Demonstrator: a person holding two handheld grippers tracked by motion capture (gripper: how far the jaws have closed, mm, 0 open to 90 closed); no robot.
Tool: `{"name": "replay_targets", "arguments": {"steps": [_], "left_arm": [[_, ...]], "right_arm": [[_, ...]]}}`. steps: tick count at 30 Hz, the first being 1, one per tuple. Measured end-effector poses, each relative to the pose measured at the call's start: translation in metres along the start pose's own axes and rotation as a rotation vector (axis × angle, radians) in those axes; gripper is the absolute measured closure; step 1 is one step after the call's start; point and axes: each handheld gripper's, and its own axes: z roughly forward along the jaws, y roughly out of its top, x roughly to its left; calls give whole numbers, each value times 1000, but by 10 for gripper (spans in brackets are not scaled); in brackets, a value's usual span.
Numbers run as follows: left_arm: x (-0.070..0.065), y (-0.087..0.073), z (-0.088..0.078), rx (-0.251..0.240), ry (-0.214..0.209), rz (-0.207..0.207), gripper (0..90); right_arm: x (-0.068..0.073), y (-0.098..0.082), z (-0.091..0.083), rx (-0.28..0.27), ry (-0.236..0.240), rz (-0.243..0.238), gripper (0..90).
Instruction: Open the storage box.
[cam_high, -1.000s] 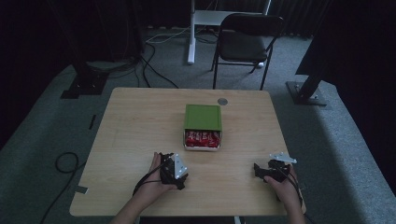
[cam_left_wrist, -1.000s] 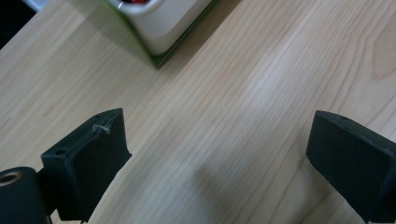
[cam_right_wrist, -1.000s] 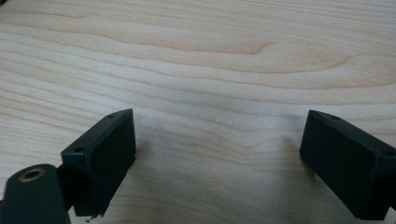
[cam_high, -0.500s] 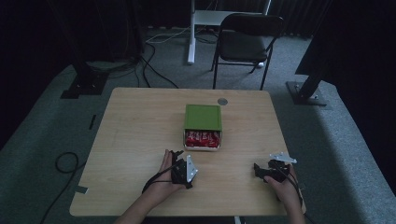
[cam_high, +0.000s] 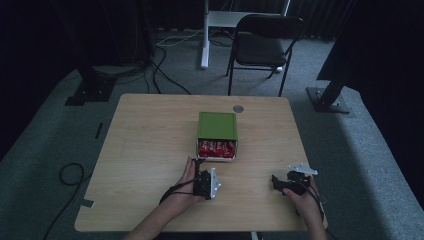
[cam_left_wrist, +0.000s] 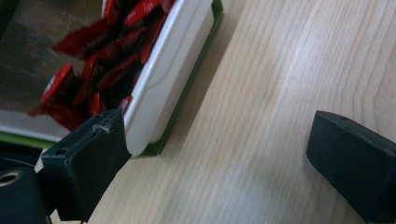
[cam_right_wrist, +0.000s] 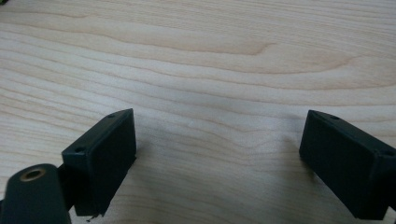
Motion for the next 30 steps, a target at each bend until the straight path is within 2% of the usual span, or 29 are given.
{"name": "replay_targets", "arguments": {"steps": [5,8,11,13,16,19,21,23,25,30], "left_arm": [[-1,5,2,-11,29,43,60],[-1,6,5,-1,65,57,67],[-1,8,7,-3,72,67,70],[-3,10,8,-5,102,104,142],[-2,10,11,-8,105,95,152],[-2,8,14,14,112,108,159],[-3,8,16,16,122,127,200],[-3,8,17,11,126,118,222],[-2,8,19,15,138,130,233],[-4,11,23,51,185,203,322]], "right_arm": [[0,0,0,0,0,0,104],[0,0,0,0,0,0,105],[0,0,0,-3,-4,5,121],[0,0,0,-4,-4,5,120],[0,0,0,-4,-4,6,121],[0,0,0,-4,-4,5,121],[0,0,0,-4,-4,5,121],[0,0,0,-4,-4,5,121],[0,0,0,-4,-4,5,121],[0,0,0,-4,-4,6,120]]}}
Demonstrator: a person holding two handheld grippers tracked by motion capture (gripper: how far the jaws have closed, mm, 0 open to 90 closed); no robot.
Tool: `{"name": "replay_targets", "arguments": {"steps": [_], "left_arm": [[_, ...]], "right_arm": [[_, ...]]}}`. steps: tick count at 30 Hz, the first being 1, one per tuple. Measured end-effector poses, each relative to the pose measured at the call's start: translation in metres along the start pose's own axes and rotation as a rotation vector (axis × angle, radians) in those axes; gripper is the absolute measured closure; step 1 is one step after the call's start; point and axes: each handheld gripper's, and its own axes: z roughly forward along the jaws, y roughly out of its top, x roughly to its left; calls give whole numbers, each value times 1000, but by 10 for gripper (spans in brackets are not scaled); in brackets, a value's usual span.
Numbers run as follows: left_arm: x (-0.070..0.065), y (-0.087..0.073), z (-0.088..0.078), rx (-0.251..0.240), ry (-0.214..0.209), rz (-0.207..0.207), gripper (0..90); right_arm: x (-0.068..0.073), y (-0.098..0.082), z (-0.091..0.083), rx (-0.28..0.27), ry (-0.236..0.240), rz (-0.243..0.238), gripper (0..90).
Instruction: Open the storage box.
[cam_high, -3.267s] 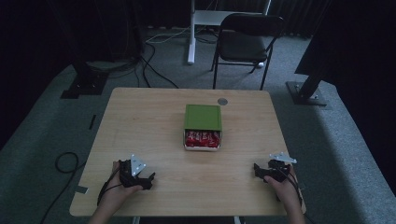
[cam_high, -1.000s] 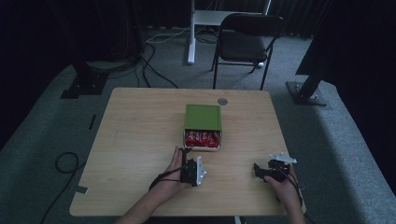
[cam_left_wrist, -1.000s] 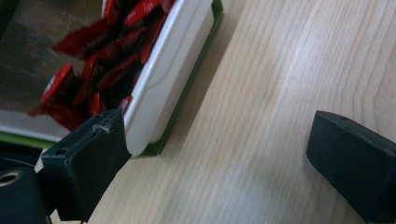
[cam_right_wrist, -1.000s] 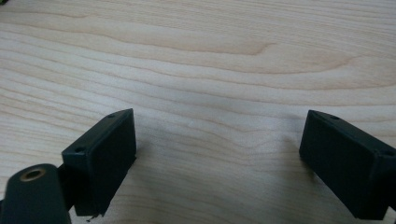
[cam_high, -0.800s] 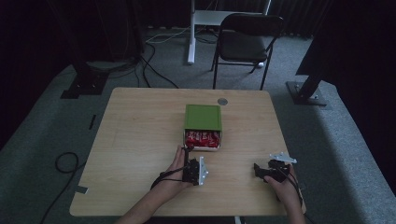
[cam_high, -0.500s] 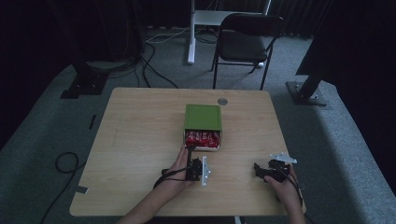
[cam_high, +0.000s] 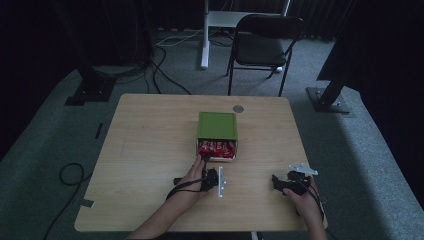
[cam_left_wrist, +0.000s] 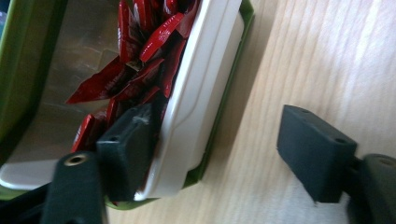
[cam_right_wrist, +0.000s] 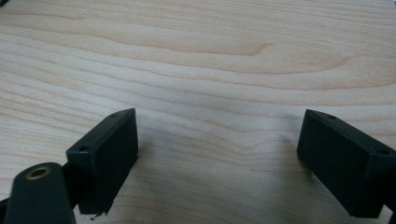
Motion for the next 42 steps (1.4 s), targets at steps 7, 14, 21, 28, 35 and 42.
{"name": "replay_targets", "arguments": {"steps": [7,14,21,28,35,42], "left_arm": [[0,-1,6,-4,14,33,387],[-3,-1,12,-7,64,79,457],[-7,1,16,29,161,171,614],[-10,3,19,53,198,188,657],[-7,0,18,18,182,201,673],[-5,-3,17,-4,170,209,687]], "right_arm": [[0,0,0,0,0,0,120],[0,0,0,0,-1,-1,120],[0,0,0,0,-1,-1,121],[0,0,0,0,-1,-1,121],[0,0,0,0,-1,-1,120],[0,0,0,0,-2,-1,120]]}}
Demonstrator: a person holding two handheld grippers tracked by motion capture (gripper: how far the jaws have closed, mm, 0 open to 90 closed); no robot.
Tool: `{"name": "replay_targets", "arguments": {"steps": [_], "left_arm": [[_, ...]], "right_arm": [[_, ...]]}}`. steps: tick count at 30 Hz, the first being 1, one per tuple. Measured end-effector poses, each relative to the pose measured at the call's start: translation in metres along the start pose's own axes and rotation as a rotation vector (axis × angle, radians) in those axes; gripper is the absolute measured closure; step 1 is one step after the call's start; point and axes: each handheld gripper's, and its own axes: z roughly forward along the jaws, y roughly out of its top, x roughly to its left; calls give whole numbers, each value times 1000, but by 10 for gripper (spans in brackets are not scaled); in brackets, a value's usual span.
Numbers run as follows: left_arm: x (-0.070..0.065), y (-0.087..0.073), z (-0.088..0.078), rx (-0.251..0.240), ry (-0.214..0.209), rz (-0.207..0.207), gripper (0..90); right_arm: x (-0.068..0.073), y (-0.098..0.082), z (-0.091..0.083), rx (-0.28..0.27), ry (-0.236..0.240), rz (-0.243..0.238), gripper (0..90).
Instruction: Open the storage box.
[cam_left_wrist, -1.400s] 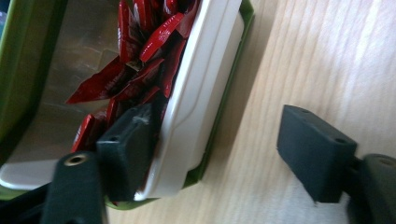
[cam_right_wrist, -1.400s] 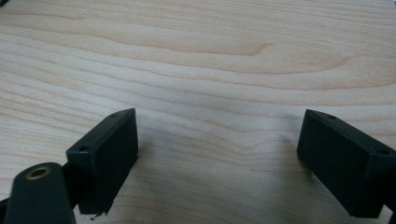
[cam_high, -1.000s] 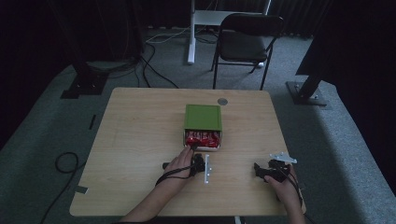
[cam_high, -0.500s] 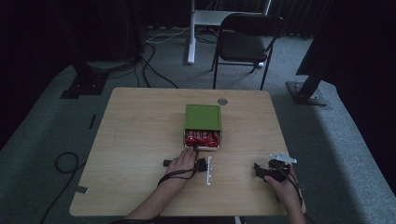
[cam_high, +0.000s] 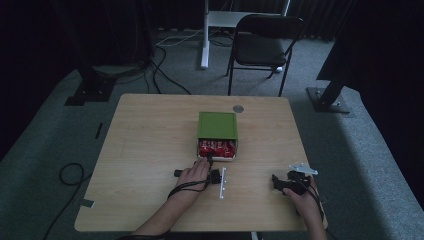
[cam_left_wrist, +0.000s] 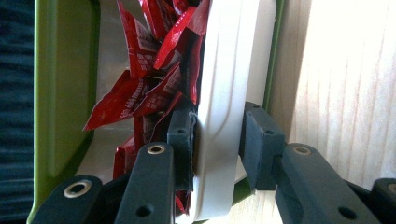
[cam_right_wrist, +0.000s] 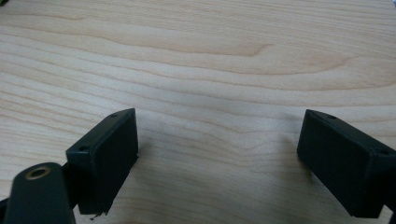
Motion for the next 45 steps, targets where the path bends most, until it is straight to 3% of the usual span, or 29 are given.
{"name": "replay_targets", "arguments": {"steps": [17,45], "left_arm": [[2,1,-6,-12,-19,11,715],[-9,4,-37,-34,-28,25,719]], "right_arm": [[0,0,0,1,-1,2,119],[0,0,0,1,-2,2,119]]}}
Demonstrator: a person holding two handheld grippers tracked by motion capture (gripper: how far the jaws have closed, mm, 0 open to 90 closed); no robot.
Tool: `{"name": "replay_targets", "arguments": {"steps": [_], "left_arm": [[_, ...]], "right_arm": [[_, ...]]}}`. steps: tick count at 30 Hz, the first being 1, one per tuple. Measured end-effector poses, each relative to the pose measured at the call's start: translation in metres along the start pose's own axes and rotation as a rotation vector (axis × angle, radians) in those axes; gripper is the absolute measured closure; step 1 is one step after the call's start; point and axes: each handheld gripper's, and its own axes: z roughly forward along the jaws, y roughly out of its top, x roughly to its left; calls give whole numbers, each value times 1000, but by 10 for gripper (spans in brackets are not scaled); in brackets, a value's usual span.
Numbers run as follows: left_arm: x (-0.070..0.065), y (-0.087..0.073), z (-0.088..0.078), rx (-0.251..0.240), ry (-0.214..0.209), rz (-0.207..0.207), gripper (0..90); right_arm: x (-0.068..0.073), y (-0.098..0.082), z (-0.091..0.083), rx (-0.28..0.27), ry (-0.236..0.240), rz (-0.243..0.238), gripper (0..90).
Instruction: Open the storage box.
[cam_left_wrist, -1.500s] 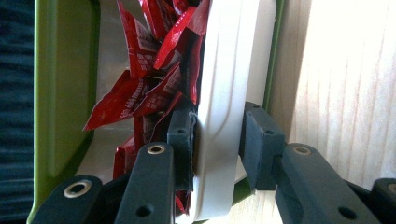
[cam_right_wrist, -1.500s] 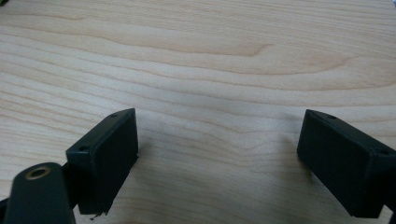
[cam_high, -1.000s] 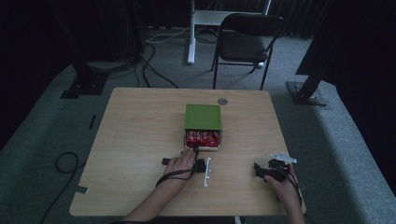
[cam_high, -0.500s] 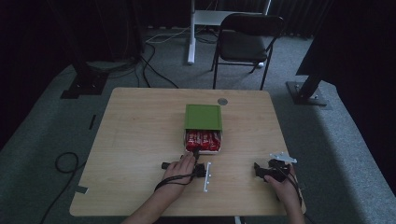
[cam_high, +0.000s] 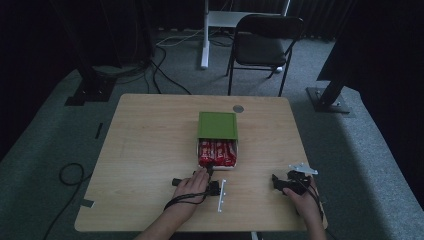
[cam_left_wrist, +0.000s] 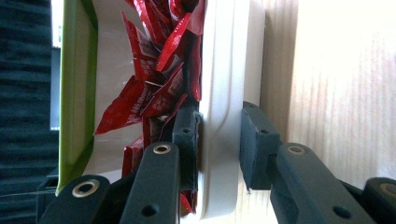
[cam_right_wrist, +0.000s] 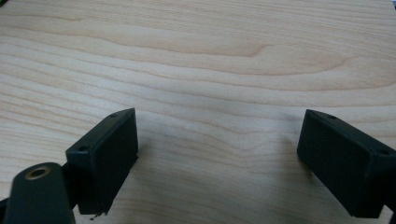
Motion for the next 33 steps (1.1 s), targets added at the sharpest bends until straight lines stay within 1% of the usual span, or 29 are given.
{"name": "replay_targets", "arguments": {"steps": [1,3,4,5,7,8,9,10,12,13,15,16,17,19,20,22,23,24,26,27,29,30,31,32,33], "left_arm": [[0,0,-1,2,0,11,719],[-1,1,-2,1,-3,3,719],[-1,1,-3,6,-4,10,720],[-1,2,-4,-1,-5,1,720],[-2,2,-5,3,-4,8,720],[-3,2,-6,-7,-3,7,720],[-3,2,-7,-4,-2,11,720],[-3,2,-8,-9,-1,7,720],[-4,2,-9,-5,-5,17,721],[-3,2,-10,-9,-6,9,721],[-4,3,-12,-6,-8,16,721],[-5,4,-13,-13,-9,7,721],[-5,4,-14,-9,-10,16,721],[-6,4,-16,-15,-10,11,721],[-6,4,-17,-12,-9,24,721],[-7,4,-18,-18,-9,26,722],[-7,4,-19,-14,-9,34,722],[-7,4,-20,-19,-9,27,722],[-8,4,-22,-20,-8,30,722],[-9,4,-23,-28,-7,22,722],[-10,4,-24,-26,-6,31,722],[-10,4,-25,-34,-4,18,722],[-11,4,-26,-28,-11,25,722],[-12,4,-27,-28,-7,30,722],[-12,4,-28,-34,-4,23,722]], "right_arm": [[0,0,0,0,0,0,119],[0,0,0,0,0,0,119],[0,0,0,0,0,0,119],[0,0,0,0,0,0,119],[0,0,0,0,0,0,119],[0,0,0,0,0,0,119],[0,0,0,0,0,0,119],[0,0,0,0,0,0,119],[0,0,0,0,0,0,119],[0,0,0,0,0,0,119],[0,0,0,0,0,0,119],[0,0,0,0,0,0,119],[0,0,0,0,0,0,119],[0,0,0,0,0,0,119],[0,0,0,0,0,0,119],[0,0,0,0,0,1,119],[0,0,0,0,0,0,119],[0,0,0,0,0,0,119],[0,0,0,0,0,0,119],[0,0,0,0,0,0,119],[0,0,0,0,0,0,119],[0,0,0,0,0,0,119],[0,0,0,0,0,0,119],[0,0,0,0,0,0,119],[0,0,0,0,0,0,119]]}}
